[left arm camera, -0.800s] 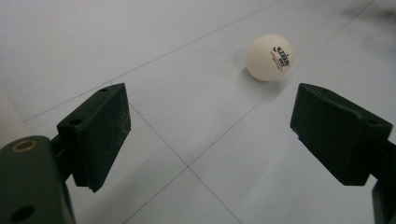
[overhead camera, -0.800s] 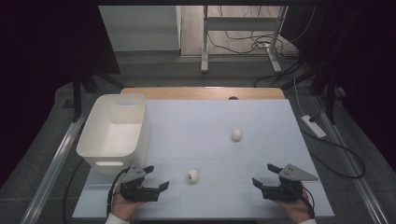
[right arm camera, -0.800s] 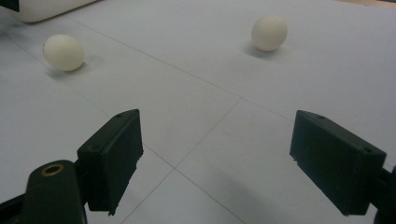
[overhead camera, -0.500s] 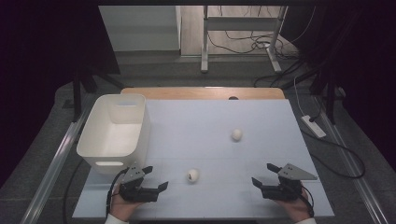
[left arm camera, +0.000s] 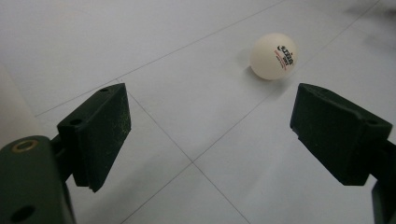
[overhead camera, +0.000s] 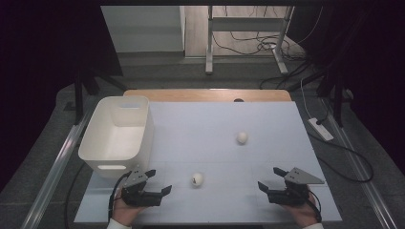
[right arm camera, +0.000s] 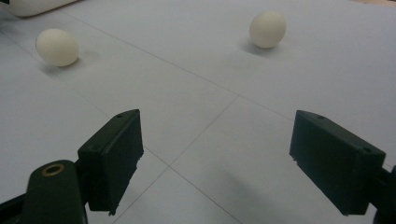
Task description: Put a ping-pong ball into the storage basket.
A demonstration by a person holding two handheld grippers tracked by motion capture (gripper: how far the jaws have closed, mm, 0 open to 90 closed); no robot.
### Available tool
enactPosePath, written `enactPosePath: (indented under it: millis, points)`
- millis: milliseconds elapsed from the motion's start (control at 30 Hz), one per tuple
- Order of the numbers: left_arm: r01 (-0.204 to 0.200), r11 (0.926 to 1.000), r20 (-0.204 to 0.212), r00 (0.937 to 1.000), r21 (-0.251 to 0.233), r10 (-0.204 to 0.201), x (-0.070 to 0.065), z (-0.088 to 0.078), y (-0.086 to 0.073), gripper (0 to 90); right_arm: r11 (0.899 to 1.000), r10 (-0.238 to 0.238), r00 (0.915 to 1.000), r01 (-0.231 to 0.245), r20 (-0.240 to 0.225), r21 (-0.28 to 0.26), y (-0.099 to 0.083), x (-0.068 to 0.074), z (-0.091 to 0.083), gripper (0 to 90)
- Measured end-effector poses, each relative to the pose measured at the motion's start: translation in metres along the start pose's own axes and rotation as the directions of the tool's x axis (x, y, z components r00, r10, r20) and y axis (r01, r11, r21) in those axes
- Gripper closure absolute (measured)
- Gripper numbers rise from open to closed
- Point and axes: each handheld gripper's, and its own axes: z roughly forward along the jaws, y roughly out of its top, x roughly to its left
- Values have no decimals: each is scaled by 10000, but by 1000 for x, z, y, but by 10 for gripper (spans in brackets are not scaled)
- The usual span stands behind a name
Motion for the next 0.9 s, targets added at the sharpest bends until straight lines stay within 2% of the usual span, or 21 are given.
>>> enactPosePath:
  millis: [433,633,800,900]
  points:
    - [-32,10000,-76,10000,-22,32,-1,-3,2,129,10000,78,10000,-78,51,46,-2,0,0,173]
    - [-22,10000,54,10000,-12,22,-2,-3,5,129,10000,55,9999,-56,110,68,-2,0,-1,172]
    - [87,9998,257,9996,201,-92,-6,1,10,127,9998,190,9997,-191,128,25,-2,-1,-2,172]
    - [163,9996,287,9994,246,-170,-7,2,12,128,9999,109,9998,-110,171,60,-3,-1,-2,172]
